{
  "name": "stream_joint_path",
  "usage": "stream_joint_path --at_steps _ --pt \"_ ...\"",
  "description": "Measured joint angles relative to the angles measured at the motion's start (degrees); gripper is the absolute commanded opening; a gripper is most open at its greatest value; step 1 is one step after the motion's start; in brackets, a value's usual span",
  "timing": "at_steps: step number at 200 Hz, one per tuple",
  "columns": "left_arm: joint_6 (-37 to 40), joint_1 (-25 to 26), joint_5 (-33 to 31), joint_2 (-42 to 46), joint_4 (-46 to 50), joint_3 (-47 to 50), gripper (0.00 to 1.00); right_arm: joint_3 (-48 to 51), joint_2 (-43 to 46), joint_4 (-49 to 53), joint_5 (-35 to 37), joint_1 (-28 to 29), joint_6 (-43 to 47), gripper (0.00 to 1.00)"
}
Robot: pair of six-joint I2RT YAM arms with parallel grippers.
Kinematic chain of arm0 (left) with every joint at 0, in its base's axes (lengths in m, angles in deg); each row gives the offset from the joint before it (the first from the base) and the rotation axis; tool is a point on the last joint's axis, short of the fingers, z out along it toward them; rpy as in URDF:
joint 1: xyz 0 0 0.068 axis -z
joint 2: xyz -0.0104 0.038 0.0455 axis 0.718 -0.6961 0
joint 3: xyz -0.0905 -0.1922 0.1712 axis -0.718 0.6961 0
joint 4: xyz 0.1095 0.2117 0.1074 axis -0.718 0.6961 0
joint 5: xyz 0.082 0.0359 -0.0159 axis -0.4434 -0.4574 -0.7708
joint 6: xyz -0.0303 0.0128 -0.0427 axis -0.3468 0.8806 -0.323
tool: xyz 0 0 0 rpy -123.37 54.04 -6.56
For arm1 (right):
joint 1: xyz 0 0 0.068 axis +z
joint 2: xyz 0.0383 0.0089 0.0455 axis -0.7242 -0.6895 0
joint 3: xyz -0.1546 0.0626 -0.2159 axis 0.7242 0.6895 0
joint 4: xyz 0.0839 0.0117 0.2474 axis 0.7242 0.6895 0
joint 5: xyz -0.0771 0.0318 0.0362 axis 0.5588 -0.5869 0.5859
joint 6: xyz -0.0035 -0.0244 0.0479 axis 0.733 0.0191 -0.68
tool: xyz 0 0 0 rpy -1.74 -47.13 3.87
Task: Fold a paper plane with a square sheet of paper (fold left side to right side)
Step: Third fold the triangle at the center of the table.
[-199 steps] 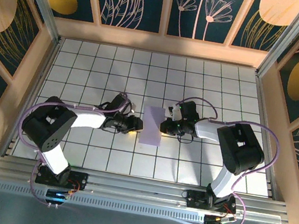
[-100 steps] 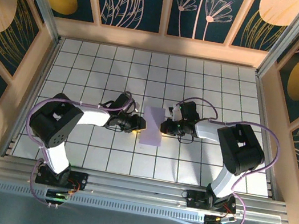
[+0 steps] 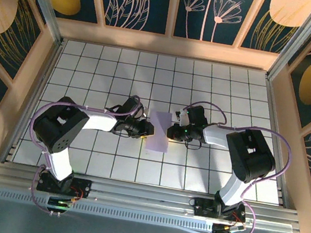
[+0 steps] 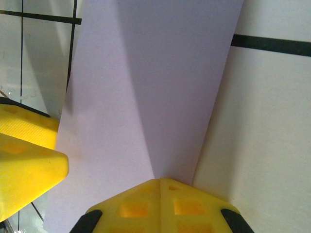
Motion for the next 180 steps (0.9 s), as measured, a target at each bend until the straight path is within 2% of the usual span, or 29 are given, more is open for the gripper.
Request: stream_joint_path --at_steps 34,58,92,127,147,180 --pt "-0.15 0.00 -0.39 0.00 0.02 0.00 0.12 0.20 0.35 0.15 0.20 0.00 -0.02 0.00" --pt "-0.87 0.00 -0.85 0.04 -0.02 0.09 0.06 0.68 1.33 0.66 1.31 0.00 -0.02 0.13" --pt "-2.60 0.28 -1.25 1.64 -0.04 0.98 0.03 2.32 5.27 0.79 3.56 0.00 0.00 0.30" --pt "-4.11 0.70 -1.25 4.09 -0.17 1.11 0.01 4.57 13.94 0.74 7.96 0.63 0.98 0.41" --pt "-5.09 0.72 -1.20 5.38 -0.31 1.16 0.00 6.71 20.59 0.76 12.92 4.20 2.62 0.48" --pt "-6.97 0.72 -1.22 6.45 -0.72 2.32 0.00 10.62 31.23 0.74 22.97 15.19 6.51 0.53"
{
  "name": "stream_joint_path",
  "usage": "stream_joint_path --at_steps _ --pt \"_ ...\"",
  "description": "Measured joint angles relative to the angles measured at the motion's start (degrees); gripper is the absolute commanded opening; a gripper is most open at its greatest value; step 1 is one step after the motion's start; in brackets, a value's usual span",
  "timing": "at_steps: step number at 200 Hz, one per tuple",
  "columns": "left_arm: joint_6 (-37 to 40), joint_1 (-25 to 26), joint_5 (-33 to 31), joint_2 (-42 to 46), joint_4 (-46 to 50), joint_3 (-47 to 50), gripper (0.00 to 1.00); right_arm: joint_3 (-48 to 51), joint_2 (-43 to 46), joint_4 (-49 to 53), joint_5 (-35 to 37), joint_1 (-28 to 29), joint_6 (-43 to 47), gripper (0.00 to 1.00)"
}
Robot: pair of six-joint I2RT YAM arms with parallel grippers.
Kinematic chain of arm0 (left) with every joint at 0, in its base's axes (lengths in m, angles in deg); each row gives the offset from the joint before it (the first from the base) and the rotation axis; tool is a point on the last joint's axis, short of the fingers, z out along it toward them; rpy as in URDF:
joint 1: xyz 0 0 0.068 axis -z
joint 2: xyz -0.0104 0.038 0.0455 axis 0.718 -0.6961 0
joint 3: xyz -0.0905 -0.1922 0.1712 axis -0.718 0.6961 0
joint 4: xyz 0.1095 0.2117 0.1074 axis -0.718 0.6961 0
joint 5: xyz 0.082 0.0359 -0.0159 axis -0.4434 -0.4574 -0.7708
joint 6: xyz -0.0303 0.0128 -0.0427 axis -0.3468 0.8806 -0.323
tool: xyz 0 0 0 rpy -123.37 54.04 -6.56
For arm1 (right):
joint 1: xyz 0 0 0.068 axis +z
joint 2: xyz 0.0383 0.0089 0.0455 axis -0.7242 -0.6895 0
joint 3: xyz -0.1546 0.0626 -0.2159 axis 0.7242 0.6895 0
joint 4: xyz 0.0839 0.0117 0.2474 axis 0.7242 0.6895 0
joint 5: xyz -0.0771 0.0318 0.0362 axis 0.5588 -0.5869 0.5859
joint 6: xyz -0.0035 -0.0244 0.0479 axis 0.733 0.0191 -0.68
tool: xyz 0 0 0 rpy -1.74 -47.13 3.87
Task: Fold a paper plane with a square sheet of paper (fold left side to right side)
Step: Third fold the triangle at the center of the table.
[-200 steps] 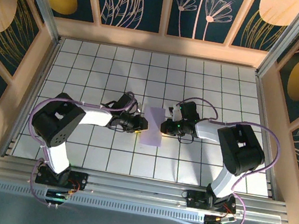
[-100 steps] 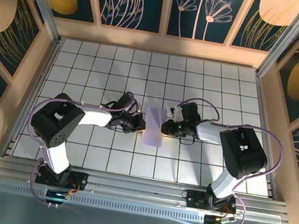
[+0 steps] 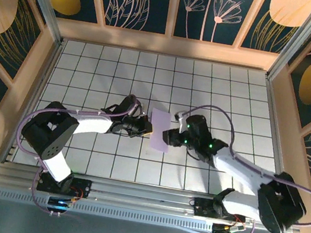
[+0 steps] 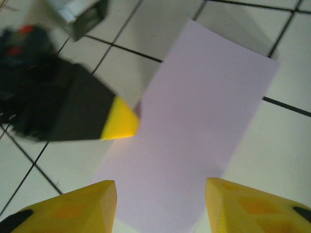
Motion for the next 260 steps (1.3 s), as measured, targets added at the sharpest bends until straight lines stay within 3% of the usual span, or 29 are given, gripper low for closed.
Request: stream_joint_path --at_steps 42,90,191,260 --pt "-2.29 0.00 0.02 0.11 -1.86 2.21 0.00 1.95 3.04 -1.25 12.17 13.77 9.09 0.55" --pt "-2.75 0.02 0.00 0.13 -2.34 2.56 0.00 1.97 -3.87 -5.31 21.64 23.63 21.31 0.59" --pt "-2.75 0.02 0.00 0.13 -2.32 2.56 0.00 2.47 -16.46 -12.00 31.06 27.21 30.99 0.67" --pt "-2.73 0.02 0.00 0.24 -2.19 2.56 0.00 2.45 -20.57 -17.53 36.74 27.23 32.17 0.55"
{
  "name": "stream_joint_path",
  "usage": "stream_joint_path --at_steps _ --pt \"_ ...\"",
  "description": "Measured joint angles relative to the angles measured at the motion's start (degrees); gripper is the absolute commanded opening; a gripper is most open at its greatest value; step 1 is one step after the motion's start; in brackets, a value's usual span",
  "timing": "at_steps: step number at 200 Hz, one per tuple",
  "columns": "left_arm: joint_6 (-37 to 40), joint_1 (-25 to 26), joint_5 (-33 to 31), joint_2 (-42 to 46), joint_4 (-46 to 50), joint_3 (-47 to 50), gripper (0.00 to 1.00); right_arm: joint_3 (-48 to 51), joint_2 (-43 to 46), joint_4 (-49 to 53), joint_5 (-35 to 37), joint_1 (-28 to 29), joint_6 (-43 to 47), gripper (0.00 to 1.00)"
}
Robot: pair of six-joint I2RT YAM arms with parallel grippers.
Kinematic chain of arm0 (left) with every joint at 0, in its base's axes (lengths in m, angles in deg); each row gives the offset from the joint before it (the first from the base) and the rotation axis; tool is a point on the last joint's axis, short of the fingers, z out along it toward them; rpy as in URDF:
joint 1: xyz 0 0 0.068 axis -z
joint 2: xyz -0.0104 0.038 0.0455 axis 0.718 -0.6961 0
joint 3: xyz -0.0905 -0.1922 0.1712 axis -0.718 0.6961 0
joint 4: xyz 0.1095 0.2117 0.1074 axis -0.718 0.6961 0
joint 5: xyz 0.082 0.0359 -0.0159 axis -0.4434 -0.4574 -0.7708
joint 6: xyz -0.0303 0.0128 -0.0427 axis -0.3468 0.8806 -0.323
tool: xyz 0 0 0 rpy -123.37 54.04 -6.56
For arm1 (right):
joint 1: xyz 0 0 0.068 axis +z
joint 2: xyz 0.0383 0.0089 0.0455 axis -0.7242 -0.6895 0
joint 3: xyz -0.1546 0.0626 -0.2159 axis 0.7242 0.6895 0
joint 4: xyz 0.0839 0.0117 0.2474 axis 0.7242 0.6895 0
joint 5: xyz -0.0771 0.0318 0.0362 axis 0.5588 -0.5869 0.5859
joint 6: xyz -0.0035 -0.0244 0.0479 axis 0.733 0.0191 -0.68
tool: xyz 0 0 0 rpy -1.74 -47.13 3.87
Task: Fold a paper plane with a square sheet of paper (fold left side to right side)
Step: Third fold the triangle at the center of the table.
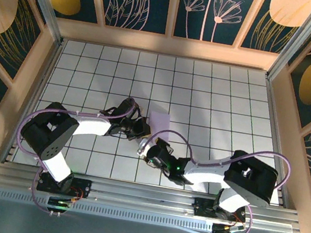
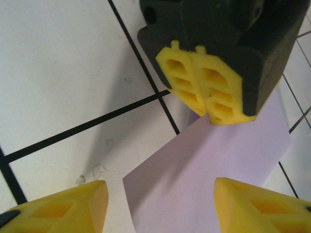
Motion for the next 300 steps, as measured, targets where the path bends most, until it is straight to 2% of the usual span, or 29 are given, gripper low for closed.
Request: stream_joint_path --at_steps 45,113,118,148,187,225,257,300 --pt "0.02 0.00 -0.02 0.09 0.17 0.00 0.00 -0.13 -0.22 -1.73 1.44 -0.02 -0.13 0.36" --pt "0.04 0.00 -0.07 0.63 0.59 0.00 0.00 -0.26 -0.31 -1.79 1.81 -0.02 -1.46 0.00" --pt "0.04 0.00 -0.09 0.63 0.63 0.00 0.00 -0.26 -0.31 -1.81 1.81 -0.02 -1.90 0.00" --pt "0.70 0.00 -0.76 0.74 1.68 -0.02 0.19 -0.33 -0.31 -1.33 1.46 -0.02 -2.84 0.00" --pt "2.73 -0.20 -3.28 3.96 5.20 -0.04 0.37 -0.33 -0.31 0.33 -0.57 -0.55 -5.31 0.00" --pt "4.76 -4.28 -4.55 10.91 8.70 0.00 0.50 -0.33 -0.17 1.79 -4.28 -2.27 -8.98 0.00" --pt "6.75 -8.74 -5.05 15.93 11.85 -0.02 0.55 -0.33 0.55 2.47 -7.89 -4.46 -12.74 0.00" --pt "9.51 -9.40 -5.64 16.72 14.53 -2.14 0.53 0.72 4.35 0.76 -14.01 -7.82 -17.66 0.00"
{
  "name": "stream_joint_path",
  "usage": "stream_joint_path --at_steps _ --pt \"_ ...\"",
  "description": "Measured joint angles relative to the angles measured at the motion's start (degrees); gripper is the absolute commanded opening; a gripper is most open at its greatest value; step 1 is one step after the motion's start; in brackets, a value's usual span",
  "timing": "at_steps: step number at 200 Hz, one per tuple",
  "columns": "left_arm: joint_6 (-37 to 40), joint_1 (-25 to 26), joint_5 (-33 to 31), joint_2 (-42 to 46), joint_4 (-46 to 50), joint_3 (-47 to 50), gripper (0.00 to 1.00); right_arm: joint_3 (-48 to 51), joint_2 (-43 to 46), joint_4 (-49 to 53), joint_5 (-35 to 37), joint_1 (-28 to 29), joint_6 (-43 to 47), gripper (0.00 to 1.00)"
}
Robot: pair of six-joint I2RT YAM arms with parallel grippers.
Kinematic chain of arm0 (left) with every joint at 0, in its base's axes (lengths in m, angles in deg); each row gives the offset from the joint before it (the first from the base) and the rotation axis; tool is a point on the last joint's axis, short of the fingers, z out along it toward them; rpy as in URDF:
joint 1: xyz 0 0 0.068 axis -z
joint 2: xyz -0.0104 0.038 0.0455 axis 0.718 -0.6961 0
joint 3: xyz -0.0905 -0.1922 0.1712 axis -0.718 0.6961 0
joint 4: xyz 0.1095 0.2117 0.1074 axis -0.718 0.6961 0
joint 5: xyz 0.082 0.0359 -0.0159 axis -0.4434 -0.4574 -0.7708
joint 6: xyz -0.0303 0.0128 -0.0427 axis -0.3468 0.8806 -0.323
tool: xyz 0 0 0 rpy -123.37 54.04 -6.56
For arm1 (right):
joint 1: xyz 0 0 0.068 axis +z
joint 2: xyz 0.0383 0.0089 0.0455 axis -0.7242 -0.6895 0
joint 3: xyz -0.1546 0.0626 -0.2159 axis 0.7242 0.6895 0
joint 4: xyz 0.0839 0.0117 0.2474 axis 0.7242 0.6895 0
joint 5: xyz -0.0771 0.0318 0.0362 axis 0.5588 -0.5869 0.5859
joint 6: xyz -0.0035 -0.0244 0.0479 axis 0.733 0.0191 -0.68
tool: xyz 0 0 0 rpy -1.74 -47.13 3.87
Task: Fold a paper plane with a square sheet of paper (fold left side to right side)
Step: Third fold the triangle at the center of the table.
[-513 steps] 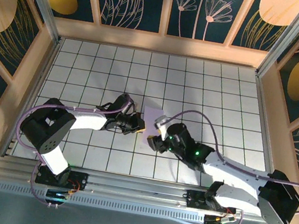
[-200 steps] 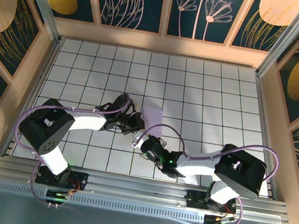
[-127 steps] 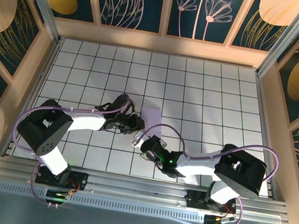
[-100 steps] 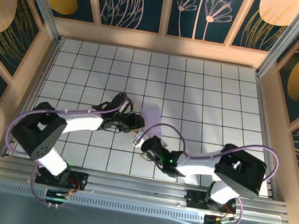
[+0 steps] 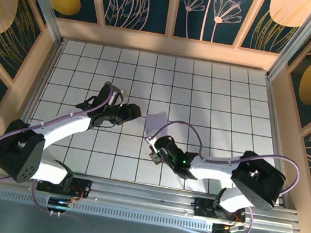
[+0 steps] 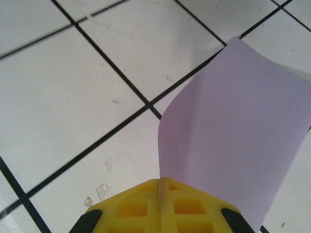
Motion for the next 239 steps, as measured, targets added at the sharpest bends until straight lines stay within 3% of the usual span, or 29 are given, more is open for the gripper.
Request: stream_joint_path --at_steps 95,239 --pt "3.69 0.35 4.20 -13.79 0.15 -9.33 0.25 4.68 1.18 -4.13 -15.41 -7.28 -7.48 0.00" --pt "8.20 9.16 5.62 -32.89 2.36 -20.74 0.15 7.04 1.40 -6.88 -31.61 -15.02 -14.14 0.00"
